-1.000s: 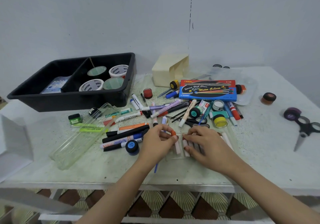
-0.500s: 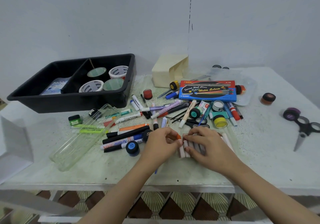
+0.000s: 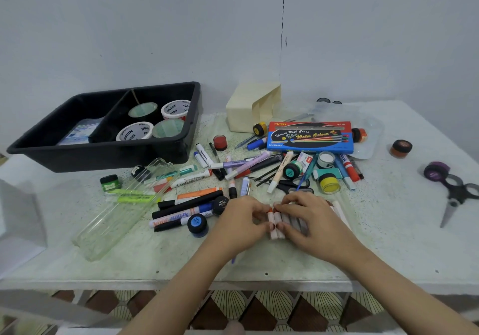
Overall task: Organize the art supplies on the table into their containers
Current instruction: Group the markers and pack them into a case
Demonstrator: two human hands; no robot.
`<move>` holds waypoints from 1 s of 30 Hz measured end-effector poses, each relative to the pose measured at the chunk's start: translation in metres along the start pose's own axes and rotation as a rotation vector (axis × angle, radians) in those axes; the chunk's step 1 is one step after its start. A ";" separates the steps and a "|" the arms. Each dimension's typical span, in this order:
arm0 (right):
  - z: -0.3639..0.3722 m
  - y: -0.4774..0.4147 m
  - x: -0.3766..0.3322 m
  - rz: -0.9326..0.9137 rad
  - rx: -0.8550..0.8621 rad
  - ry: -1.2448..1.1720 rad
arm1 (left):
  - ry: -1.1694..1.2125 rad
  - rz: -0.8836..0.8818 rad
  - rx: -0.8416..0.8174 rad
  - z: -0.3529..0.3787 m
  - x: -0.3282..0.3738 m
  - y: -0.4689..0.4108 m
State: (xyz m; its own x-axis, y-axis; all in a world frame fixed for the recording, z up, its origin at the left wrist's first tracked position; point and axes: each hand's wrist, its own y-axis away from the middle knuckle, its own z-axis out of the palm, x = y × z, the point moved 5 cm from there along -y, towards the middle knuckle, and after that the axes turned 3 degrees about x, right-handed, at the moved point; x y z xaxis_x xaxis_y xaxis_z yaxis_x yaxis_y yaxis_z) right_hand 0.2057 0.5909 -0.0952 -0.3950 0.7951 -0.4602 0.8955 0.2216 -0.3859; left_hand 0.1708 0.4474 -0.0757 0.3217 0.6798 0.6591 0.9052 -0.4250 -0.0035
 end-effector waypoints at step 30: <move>-0.006 -0.028 -0.009 0.040 -0.225 0.094 | -0.035 0.217 0.288 -0.037 -0.024 0.018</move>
State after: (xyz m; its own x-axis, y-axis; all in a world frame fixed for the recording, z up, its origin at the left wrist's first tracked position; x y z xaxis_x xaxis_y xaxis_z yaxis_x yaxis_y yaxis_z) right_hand 0.1854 0.5812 -0.0755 -0.3469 0.8524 -0.3912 0.9373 0.3006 -0.1762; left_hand 0.1692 0.4011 -0.0636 0.5199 0.6144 0.5935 0.8542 -0.3793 -0.3556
